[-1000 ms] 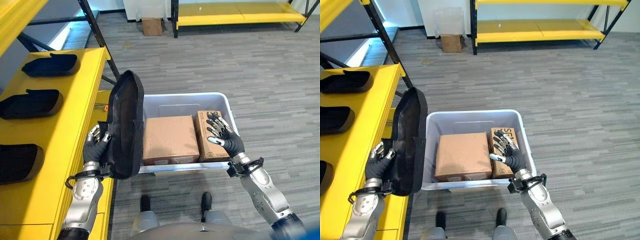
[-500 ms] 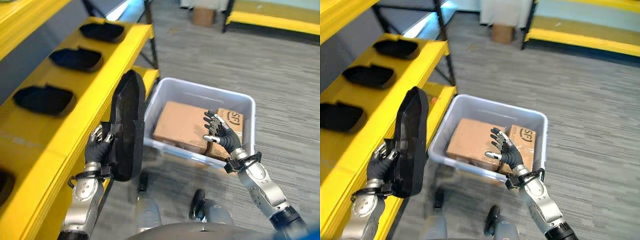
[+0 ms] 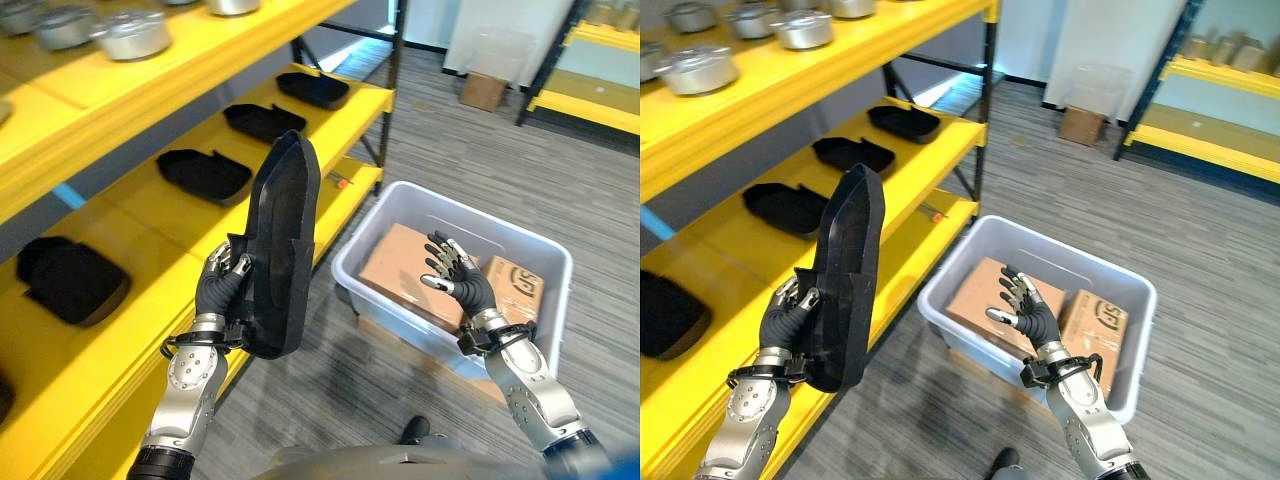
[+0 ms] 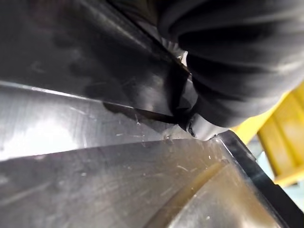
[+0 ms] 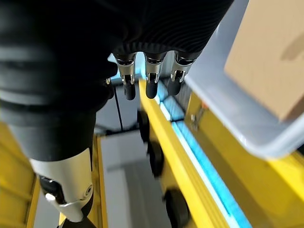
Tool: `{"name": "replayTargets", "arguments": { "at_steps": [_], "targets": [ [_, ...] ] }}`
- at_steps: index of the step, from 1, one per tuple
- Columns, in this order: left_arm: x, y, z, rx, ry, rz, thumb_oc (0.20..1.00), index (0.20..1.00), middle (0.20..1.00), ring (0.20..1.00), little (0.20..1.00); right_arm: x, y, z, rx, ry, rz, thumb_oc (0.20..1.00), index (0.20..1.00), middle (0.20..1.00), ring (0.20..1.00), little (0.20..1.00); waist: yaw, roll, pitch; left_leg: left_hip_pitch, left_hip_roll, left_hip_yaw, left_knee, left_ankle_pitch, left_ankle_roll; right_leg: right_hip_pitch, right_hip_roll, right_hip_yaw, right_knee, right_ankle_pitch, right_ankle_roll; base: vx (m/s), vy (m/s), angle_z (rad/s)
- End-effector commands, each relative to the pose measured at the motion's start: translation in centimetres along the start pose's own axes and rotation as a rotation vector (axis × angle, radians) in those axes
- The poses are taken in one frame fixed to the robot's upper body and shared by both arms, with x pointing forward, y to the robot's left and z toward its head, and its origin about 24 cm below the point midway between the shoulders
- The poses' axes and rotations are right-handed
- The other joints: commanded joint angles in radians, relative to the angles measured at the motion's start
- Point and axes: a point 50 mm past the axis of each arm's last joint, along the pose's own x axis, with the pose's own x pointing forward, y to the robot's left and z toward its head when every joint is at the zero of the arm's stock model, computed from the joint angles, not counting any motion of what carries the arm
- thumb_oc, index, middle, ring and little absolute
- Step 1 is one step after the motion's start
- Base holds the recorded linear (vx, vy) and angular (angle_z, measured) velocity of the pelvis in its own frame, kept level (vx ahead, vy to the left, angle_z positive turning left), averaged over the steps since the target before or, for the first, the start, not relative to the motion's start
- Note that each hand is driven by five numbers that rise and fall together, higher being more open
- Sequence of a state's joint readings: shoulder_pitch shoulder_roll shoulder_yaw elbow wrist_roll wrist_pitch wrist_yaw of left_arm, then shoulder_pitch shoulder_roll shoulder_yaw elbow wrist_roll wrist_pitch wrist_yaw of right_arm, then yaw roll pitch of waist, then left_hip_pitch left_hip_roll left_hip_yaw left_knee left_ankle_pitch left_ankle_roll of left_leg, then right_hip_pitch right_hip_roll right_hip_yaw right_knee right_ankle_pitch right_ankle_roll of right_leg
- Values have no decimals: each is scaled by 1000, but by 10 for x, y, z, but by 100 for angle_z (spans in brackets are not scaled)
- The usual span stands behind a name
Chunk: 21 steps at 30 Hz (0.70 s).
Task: Move parts from the plastic box to the shelf.
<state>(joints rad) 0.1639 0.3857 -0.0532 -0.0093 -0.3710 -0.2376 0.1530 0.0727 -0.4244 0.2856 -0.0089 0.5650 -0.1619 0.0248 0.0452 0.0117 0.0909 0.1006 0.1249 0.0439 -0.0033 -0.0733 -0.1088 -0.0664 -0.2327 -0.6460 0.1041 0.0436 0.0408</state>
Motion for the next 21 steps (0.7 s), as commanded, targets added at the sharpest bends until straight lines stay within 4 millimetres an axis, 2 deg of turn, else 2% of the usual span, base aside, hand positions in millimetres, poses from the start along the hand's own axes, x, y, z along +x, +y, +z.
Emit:
{"name": "replayTargets", "arguments": {
  "at_steps": [1,2,6,9,10,11,12,13,14,16,18,19,20,21],
  "targets": [
    [8,9,48,66,-224,-31,200,200,200,200,200,11,15,11,11,-75,48,1000,1000,1000,1000,1000,34,-37,-7,-52,-83,-25,-19,-24,86,50,-59,74,-101,75,139,-119,288,44],
    [8,9,48,66,-224,-30,200,200,200,200,200,11,15,11,12,-75,48,1000,1000,1000,1000,1000,32,-38,-7,-52,-85,-26,-20,-23,87,50,-61,72,-102,76,141,-128,310,30],
    [10,9,51,96,-237,-36,200,200,200,200,200,15,25,4,26,-54,72,1000,1000,1000,1000,1000,41,-39,3,-60,-151,-47,-33,-22,117,38,-114,91,-130,148,179,-106,276,35],
    [12,8,52,118,-244,-48,200,200,200,200,200,15,30,-2,42,-33,84,1000,1000,1000,1000,1000,38,-34,8,-62,-165,-57,-40,-17,130,24,-118,124,-106,121,174,-121,280,19],
    [16,4,52,119,-244,-59,200,200,200,200,200,14,33,-1,59,-36,95,1000,1000,1000,1000,1000,-5,-38,25,-75,-179,-76,-37,12,145,-22,-69,288,-39,97,141,-139,276,29],
    [17,4,50,118,-239,-63,200,200,200,200,200,12,33,-1,66,-35,104,1000,1000,1000,1000,1000,-13,-38,27,-76,-178,-77,-37,18,147,-36,-25,352,-19,60,130,-129,212,60],
    [17,4,50,117,-239,-63,200,200,200,200,200,12,33,-1,66,-35,104,1000,1000,1000,1000,1000,-12,-39,25,-79,-179,-75,-37,20,147,-39,-25,354,-19,62,130,-36,103,76],
    [18,1,49,120,-233,-76,200,200,200,200,200,9,32,0,63,-32,116,1000,1000,1000,1000,1000,-26,-39,28,-83,-182,-91,-39,33,153,-50,44,416,21,14,111,-40,125,78],
    [17,-3,47,121,-221,-109,200,200,200,200,200,-2,25,-3,61,-10,103,1000,1000,1000,1000,1000,-51,-48,22,-89,-195,-120,-50,58,154,-34,120,451,51,-45,84,-39,156,47],
    [17,-7,44,121,-208,-129,200,200,200,200,200,-7,19,-6,62,4,82,1000,1000,1000,1000,1000,-75,-62,12,-92,-206,-145,-55,73,155,-25,205,508,81,-93,59,-28,83,69],
    [18,-11,43,118,-206,-145,200,200,200,200,200,-9,16,-7,69,4,71,1000,1000,1000,1000,1000,-92,-81,-6,-109,-219,-163,-47,87,154,-23,285,597,87,-113,41,-52,15,85],
    [17,-11,42,116,-205,-142,200,200,200,200,200,-9,16,-6,74,-2,73,1000,1000,1000,1000,1000,-93,-92,-13,-117,-230,-171,-46,93,156,-10,313,644,63,-116,31,-128,-18,22],
    [14,-10,40,103,-195,-133,200,200,200,200,200,-8,19,-5,84,-8,80,1000,1000,1000,1000,1000,-84,-99,-15,-128,-237,-171,-49,106,159,8,310,662,7,-102,26,-111,-22,-2],
    [13,-10,40,104,-194,-133,200,200,200,200,200,-8,19,-5,85,-8,80,1000,1000,1000,1000,1000,-84,-99,-15,-127,-237,-171,-50,106,159,10,310,662,3,-100,26,-108,-30,-14]
  ]
}}
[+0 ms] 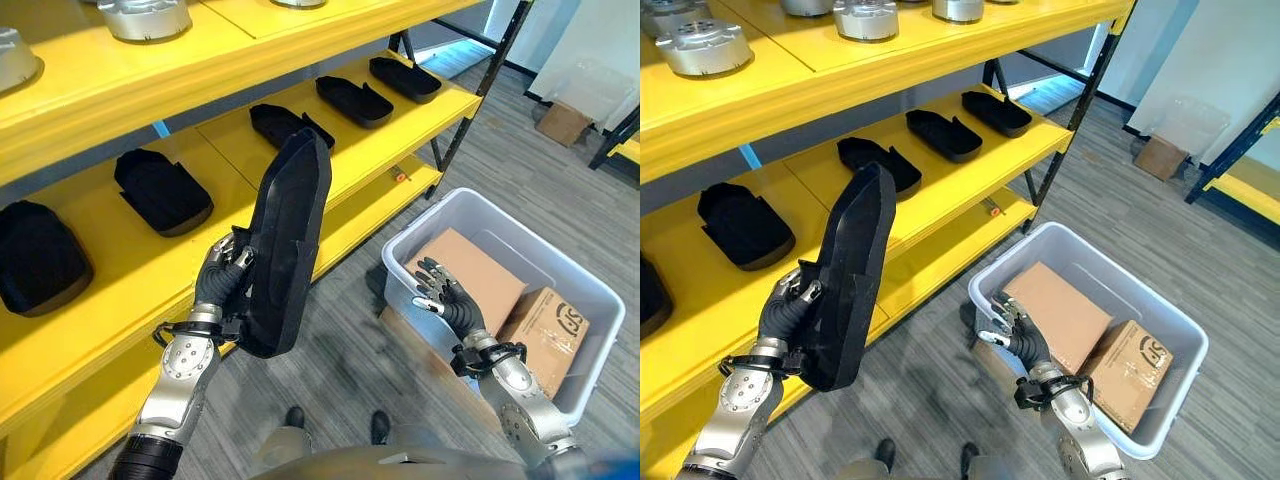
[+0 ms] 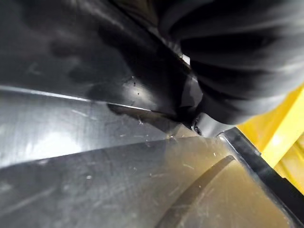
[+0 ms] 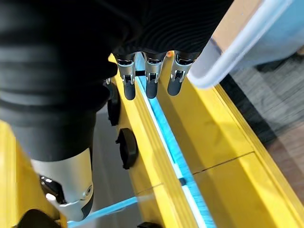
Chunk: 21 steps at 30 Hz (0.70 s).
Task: Move parts from the plastic box to the shelf.
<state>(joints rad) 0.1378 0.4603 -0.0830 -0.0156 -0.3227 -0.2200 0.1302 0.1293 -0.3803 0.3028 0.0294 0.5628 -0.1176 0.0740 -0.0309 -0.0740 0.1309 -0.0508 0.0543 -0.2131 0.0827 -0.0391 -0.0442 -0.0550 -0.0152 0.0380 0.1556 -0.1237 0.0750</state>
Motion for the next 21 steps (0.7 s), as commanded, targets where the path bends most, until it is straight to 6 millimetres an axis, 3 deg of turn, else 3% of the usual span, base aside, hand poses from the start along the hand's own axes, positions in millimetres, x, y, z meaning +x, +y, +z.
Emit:
{"name": "replayTargets", "arguments": {
  "at_steps": [1,3,5,6,9,11,14,15,17,20,21],
  "targets": [
    [6,-7,31,-6,-174,-37,200,200,200,200,200,3,14,22,17,-125,69,1000,1000,1000,1000,1000,-2,-13,-59,22,-168,88,-142,80,96,4,86,-16,-70,76,-9,-77,-34,-14],
    [3,-8,30,-36,-170,-31,200,200,200,200,200,5,15,22,15,-122,76,1000,1000,1000,1000,1000,6,-7,-71,9,-163,95,-154,90,91,24,95,9,-131,92,-12,-140,-88,-8],
    [-5,-4,26,-40,-148,-36,200,200,200,200,200,4,14,23,16,-123,85,1000,1000,1000,1000,1000,23,-7,-71,-20,-166,98,-116,83,86,51,86,-15,-184,107,-22,-176,-152,-7],
    [-7,-1,25,-53,-142,-22,200,200,200,200,200,5,12,25,11,-125,79,1000,1000,1000,1000,1000,35,-12,-45,-61,-182,91,-21,72,77,53,78,-25,-173,107,-29,-109,-101,-2],
    [-4,-2,26,-60,-144,-21,200,200,200,200,200,6,11,29,1,-139,82,1000,1000,1000,1000,1000,39,-9,-7,-122,-200,85,84,62,48,54,68,-46,-168,100,-37,-142,-53,31],
    [-2,-2,28,-57,-151,-23,200,200,200,200,200,8,9,34,-28,-152,85,1000,1000,1000,1000,1000,31,-13,7,-132,-156,160,140,25,36,47,42,-78,-165,108,-38,-150,-1,78],
    [-3,0,29,-43,-154,-25,200,200,200,200,200,7,7,33,-28,-141,79,1000,1000,1000,1000,1000,33,-29,-7,-87,-104,154,147,-27,43,41,17,-84,-166,116,-39,-45,18,90],
    [-3,0,28,-51,-151,-16,200,200,200,200,200,5,4,31,-25,-135,56,1000,1000,1000,1000,1000,23,-35,-13,-47,-28,158,130,-15,35,38,1,-103,-151,104,-42,-29,77,33],
    [0,-2,28,-68,-151,-1,200,200,200,200,200,4,-1,28,-23,-125,23,1000,1000,1000,1000,1000,14,-26,-26,-8,83,166,69,44,13,27,-20,-143,-129,82,-44,-18,120,57],
    [2,-6,27,-90,-147,2,200,200,200,200,200,2,-12,34,-133,-143,-46,1000,1000,1000,1000,1000,-7,18,-39,25,226,196,-72,178,-45,13,-43,-221,-79,45,-40,-5,237,116],
    [8,-12,32,-100,-172,-18,200,200,200,200,200,7,-14,34,-95,-155,-70,1000,1000,1000,1000,1000,-14,49,-42,36,275,240,-130,224,-77,15,-71,-273,-61,37,-30,10,366,113]
  ]
}}
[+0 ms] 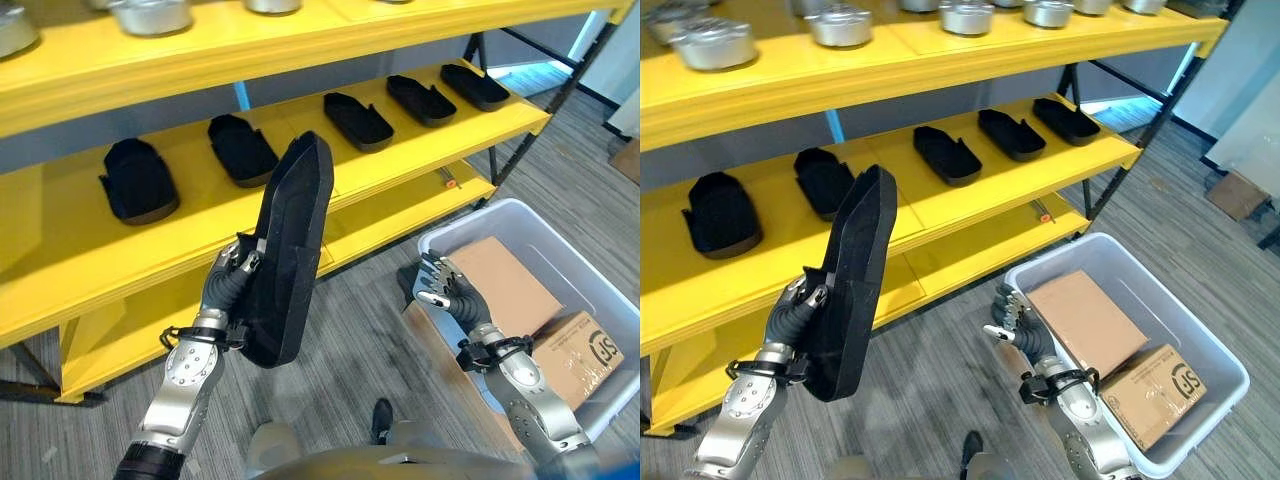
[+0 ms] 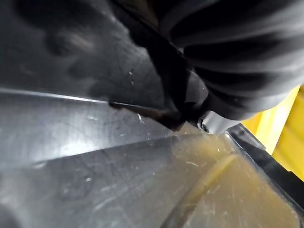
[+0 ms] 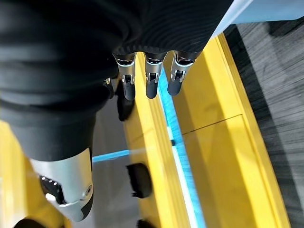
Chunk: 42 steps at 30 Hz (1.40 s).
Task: Move parts from the plastic box to the shelf.
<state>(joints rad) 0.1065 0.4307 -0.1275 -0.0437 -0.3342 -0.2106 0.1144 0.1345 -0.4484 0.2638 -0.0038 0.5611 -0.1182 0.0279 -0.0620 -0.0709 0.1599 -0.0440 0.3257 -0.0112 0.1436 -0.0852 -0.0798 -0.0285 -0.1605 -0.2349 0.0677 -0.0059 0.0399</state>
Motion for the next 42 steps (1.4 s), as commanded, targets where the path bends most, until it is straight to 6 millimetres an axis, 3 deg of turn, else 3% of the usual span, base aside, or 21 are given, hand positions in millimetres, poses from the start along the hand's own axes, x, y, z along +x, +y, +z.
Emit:
{"name": "replayTargets", "arguments": {
  "at_steps": [1,3,4,6,11,12,14,17,18,20,21,22,24,25,26,28,34,42],
  "targets": [
    [6,5,26,-33,-147,33,200,200,200,200,200,13,4,21,-5,-138,-12,1000,1000,1000,1000,1000,14,57,-72,37,12,62,-217,280,-54,-1,68,-16,24,-82,10,45,384,103],
    [7,5,26,-28,-147,30,200,200,200,200,200,13,6,21,13,-138,-5,1000,1000,1000,1000,1000,21,76,-89,23,-1,41,-231,253,-68,22,46,-46,-1,-67,27,121,351,116],
    [6,7,26,-16,-146,25,200,200,200,200,200,13,8,20,8,-138,11,1000,1000,1000,1000,1000,38,79,-94,23,-28,25,-229,227,-63,48,20,-59,-16,-53,41,175,403,118],
    [6,11,28,5,-150,27,200,200,200,200,200,13,10,19,1,-131,25,1000,1000,1000,1000,1000,55,67,-91,15,-64,16,-206,187,-45,77,-26,-74,-29,-33,64,149,389,74],
    [5,23,32,43,-163,55,200,200,200,200,200,15,24,15,40,-124,71,1000,1000,1000,1000,1000,91,24,-70,-66,-204,8,-34,60,5,114,-149,-109,-46,29,121,77,395,30],
    [6,25,33,54,-170,63,200,200,200,200,200,18,30,14,34,-119,96,1000,1000,1000,1000,1000,106,14,-66,-90,-253,11,10,22,31,104,-191,-103,-42,84,139,54,368,20],
    [6,26,34,62,-170,63,200,200,200,200,200,19,32,12,36,-115,101,1000,1000,1000,1000,1000,109,9,-66,-99,-271,17,19,9,46,92,-210,-99,-34,110,147,55,316,3],
    [9,26,38,96,-189,54,200,200,200,200,200,22,38,12,52,-119,105,1000,1000,1000,1000,1000,113,10,-61,-103,-327,19,12,-5,83,65,-263,-85,3,231,162,61,356,11],
    [9,27,39,105,-189,55,200,200,200,200,200,23,39,12,51,-117,114,1000,1000,1000,1000,1000,110,17,-59,-101,-334,20,1,-2,93,49,-266,-87,16,234,151,47,360,21],
    [9,29,40,110,-194,63,200,200,200,200,200,24,43,11,61,-110,141,1000,1000,1000,1000,1000,105,42,-56,-72,-333,33,-32,5,108,23,-224,-64,81,170,123,71,325,13],
    [8,28,39,110,-189,58,200,200,200,200,200,23,44,10,63,-104,151,1000,1000,1000,1000,1000,97,47,-59,-54,-335,31,-56,11,115,1,-173,-31,109,123,105,76,196,-10],
    [8,28,39,109,-190,58,200,200,200,200,200,23,44,10,62,-104,152,1000,1000,1000,1000,1000,98,47,-60,-56,-334,32,-59,15,115,-3,-173,-30,110,123,104,71,165,-17],
    [8,27,37,99,-181,53,200,200,200,200,200,23,44,10,65,-96,167,1000,1000,1000,1000,1000,84,55,-56,-16,-336,37,-112,35,123,-64,-36,-18,154,-2,63,108,190,-11],
    [3,26,32,89,-154,47,200,200,200,200,200,22,43,7,60,-83,167,1000,1000,1000,1000,1000,75,45,-56,23,-351,46,-149,43,122,-67,54,-19,102,-40,40,117,144,-30],
    [3,26,32,89,-155,47,200,200,200,200,200,22,43,7,60,-83,167,1000,1000,1000,1000,1000,75,46,-58,20,-351,46,-151,46,122,-69,55,-20,98,-35,39,129,84,-34],
    [1,25,31,76,-150,49,200,200,200,200,200,23,44,8,56,-87,174,1000,1000,1000,1000,1000,63,31,-56,37,-364,43,-171,58,120,-90,109,28,19,-9,47,65,15,-6],
    [-3,19,22,48,-123,36,200,200,200,200,200,16,39,8,43,-77,176,1000,1000,1000,1000,1000,52,18,-77,56,-370,39,-176,48,118,-37,139,125,-58,17,39,80,-50,-9],
    [-1,11,19,11,-110,12,200,200,200,200,200,12,24,11,29,-91,116,1000,1000,1000,1000,1000,41,13,-76,54,-347,37,-59,-10,86,6,134,98,-33,-21,17,108,-125,4]
  ]
}}
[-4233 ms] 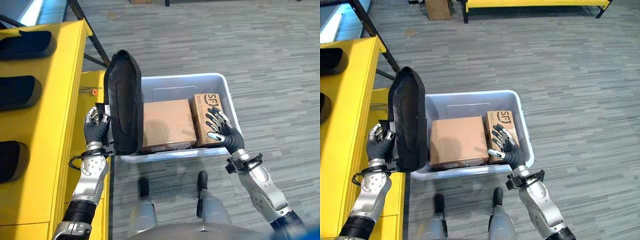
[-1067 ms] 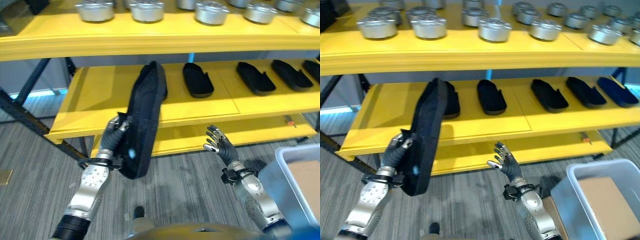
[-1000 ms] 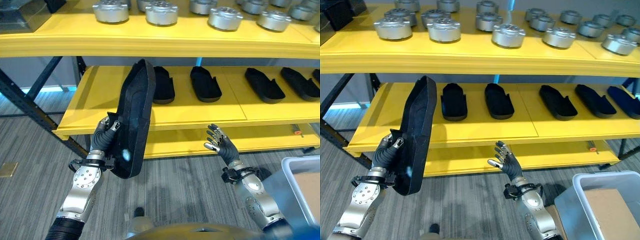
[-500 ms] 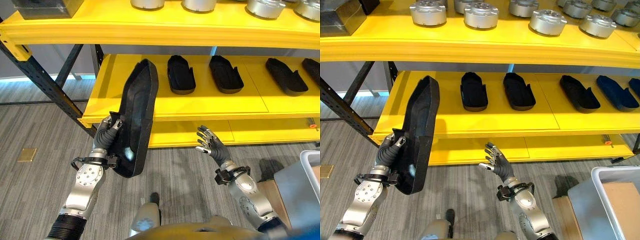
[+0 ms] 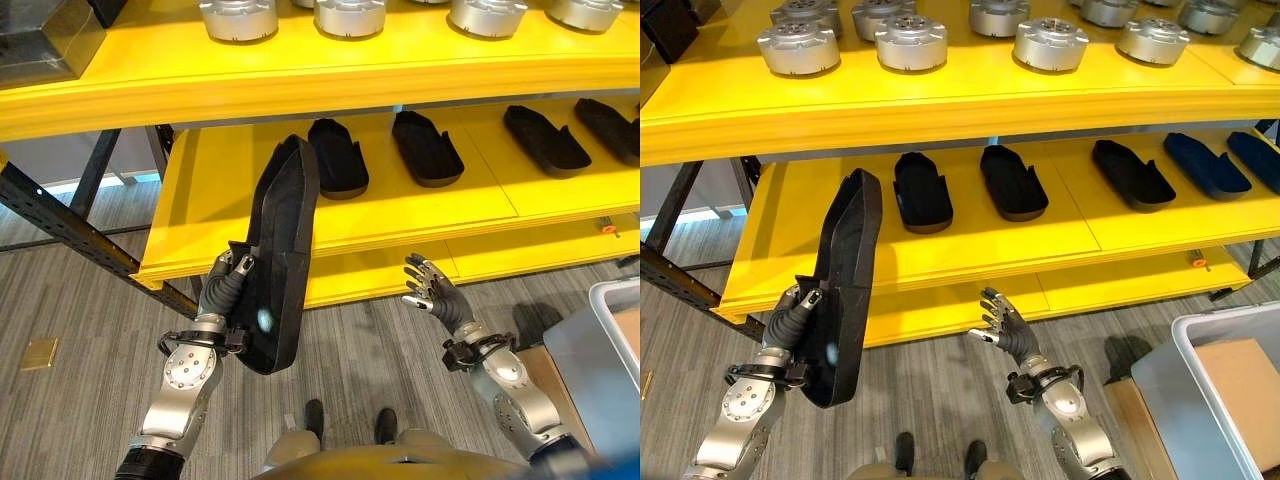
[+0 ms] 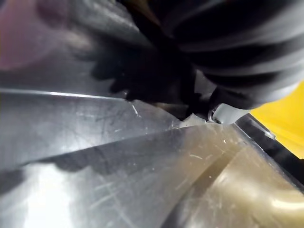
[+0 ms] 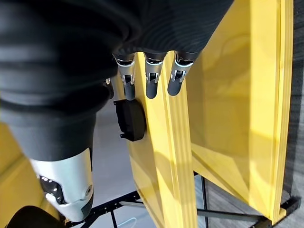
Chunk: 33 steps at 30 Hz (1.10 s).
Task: Move parts from the plastic box to the shelf.
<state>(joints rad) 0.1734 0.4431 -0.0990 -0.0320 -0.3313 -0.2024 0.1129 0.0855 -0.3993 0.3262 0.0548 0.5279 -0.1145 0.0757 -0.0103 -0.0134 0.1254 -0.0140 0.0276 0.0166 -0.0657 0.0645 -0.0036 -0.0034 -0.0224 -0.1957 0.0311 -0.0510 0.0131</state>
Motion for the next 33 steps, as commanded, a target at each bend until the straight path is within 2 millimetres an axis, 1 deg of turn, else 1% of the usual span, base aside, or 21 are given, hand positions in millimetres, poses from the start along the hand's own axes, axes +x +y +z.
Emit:
{"name": "replayTargets", "arguments": {
  "at_steps": [1,2,4,5,6,8,9,10,11,12,13,14,15,17,18,19,22,23,25,31,33],
  "targets": [
    [13,-3,33,-28,-187,-29,200,200,200,200,200,0,0,23,16,-129,2,1000,1000,1000,1000,1000,-12,-48,-32,0,-43,6,226,-164,-10,-5,-4,50,9,10,31,74,-131,16],
    [13,-3,33,-28,-187,-29,200,200,200,200,200,0,0,23,16,-129,2,1000,1000,1000,1000,1000,-13,-48,-31,-4,-42,4,233,-167,-10,-5,-4,49,10,9,30,80,-173,21],
    [13,-5,33,-47,-186,-32,200,200,200,200,200,-2,-4,24,9,-130,-9,1000,1000,1000,1000,1000,-3,-53,1,-86,-43,-5,435,-118,-42,22,-6,42,13,-3,7,32,-120,26],
    [13,-5,33,-47,-186,-32,200,200,200,200,200,-2,-4,24,9,-131,-9,1000,1000,1000,1000,1000,-4,-51,1,-94,-41,-8,446,-122,-43,21,-4,39,13,-3,7,8,-102,37],
    [14,-6,33,-52,-189,-31,200,200,200,200,200,-3,-6,24,-1,-126,-9,1000,1000,1000,1000,1000,6,-56,21,-142,-43,-25,557,-76,-63,30,-5,34,15,-10,-4,5,-60,30],
    [13,-5,34,-54,-192,-27,200,200,200,200,200,-3,-7,24,-7,-122,-9,1000,1000,1000,1000,1000,10,-56,26,-155,-39,-39,554,-67,-64,33,-3,32,12,-14,-6,48,-37,23],
    [12,-3,33,-55,-188,-20,200,200,200,200,200,-5,-8,24,-12,-119,-15,1000,1000,1000,1000,1000,3,-59,20,-147,30,-30,464,-61,-57,33,-13,31,10,-21,1,79,-1,9],
    [12,-3,33,-55,-187,-19,200,200,200,200,200,-5,-8,24,-12,-118,-15,1000,1000,1000,1000,1000,4,-61,20,-142,30,-28,458,-59,-57,34,-13,33,11,-22,0,112,46,-9],
    [10,-1,33,-52,-184,-16,200,200,200,200,200,-6,-9,23,-11,-117,-21,1000,1000,1000,1000,1000,3,-67,15,-118,81,-23,385,-56,-55,36,-25,33,14,-29,6,137,136,-9],
    [10,1,33,-43,-184,-2,200,200,200,200,200,-7,-11,21,-13,-111,-36,1000,1000,1000,1000,1000,5,-65,10,-104,176,-62,210,8,-62,28,-40,46,32,-47,23,137,130,-4],
    [9,1,33,-43,-183,-2,200,200,200,200,200,-7,-11,21,-13,-111,-36,1000,1000,1000,1000,1000,6,-65,10,-94,178,-61,193,16,-64,26,-39,46,36,-50,21,123,161,1],
    [10,2,33,-42,-181,5,200,200,200,200,200,-6,-12,21,-15,-110,-40,1000,1000,1000,1000,1000,3,-55,11,-85,220,-70,127,64,-76,19,-40,53,51,-64,25,104,240,-1],
    [13,4,34,-37,-188,22,200,200,200,200,200,-6,-14,20,-18,-107,-54,1000,1000,1000,1000,1000,-8,-27,13,-82,287,-45,31,147,-117,2,-46,55,98,-92,40,100,245,-12],
    [15,3,35,-38,-194,25,200,200,200,200,200,-5,-14,22,-20,-111,-53,1000,1000,1000,1000,1000,-10,-9,16,-72,304,-11,6,185,-136,-8,-52,49,130,-102,45,94,276,-12],
    [17,3,36,-42,-200,24,200,200,200,200,200,-5,-10,20,-15,-108,-40,1000,1000,1000,1000,1000,-15,11,9,-37,315,15,-4,136,-137,-29,-57,54,177,-119,52,97,276,-9],
    [17,3,36,-42,-200,25,200,200,200,200,200,-5,-10,20,-15,-108,-40,1000,1000,1000,1000,1000,-14,11,8,-37,316,17,-4,135,-137,-32,-57,56,180,-120,51,102,278,-24],
    [22,0,40,-26,-221,5,200,200,200,200,200,-5,-7,15,-11,-89,-27,1000,1000,1000,1000,1000,-9,21,7,-37,287,25,43,76,-127,-35,-96,60,210,-118,74,115,277,-25],
    [25,0,44,-11,-239,-9,200,200,200,200,200,-7,-4,14,14,-91,-19,1000,1000,1000,1000,1000,-10,10,12,-55,254,28,103,24,-117,-3,-136,59,187,-106,97,178,354,4],
    [30,-1,49,3,-258,-21,200,200,200,200,200,-10,-4,12,20,-80,-15,1000,1000,1000,1000,1000,-10,-1,14,-73,223,29,161,-17,-113,29,-168,53,155,-93,112,126,253,5],
    [51,-6,64,20,-318,-14,200,200,200,200,200,-13,-3,11,15,-75,-9,1000,1000,1000,1000,1000,-23,-20,23,-155,166,39,308,-98,-115,61,-230,45,84,-59,139,57,190,8],
    [66,-10,76,-1,-359,5,200,200,200,200,200,-13,0,12,17,-72,7,1000,1000,1000,1000,1000,-34,-36,33,-202,158,42,362,-122,-116,47,-245,53,74,-45,144,-1,140,6]
  ]
}}
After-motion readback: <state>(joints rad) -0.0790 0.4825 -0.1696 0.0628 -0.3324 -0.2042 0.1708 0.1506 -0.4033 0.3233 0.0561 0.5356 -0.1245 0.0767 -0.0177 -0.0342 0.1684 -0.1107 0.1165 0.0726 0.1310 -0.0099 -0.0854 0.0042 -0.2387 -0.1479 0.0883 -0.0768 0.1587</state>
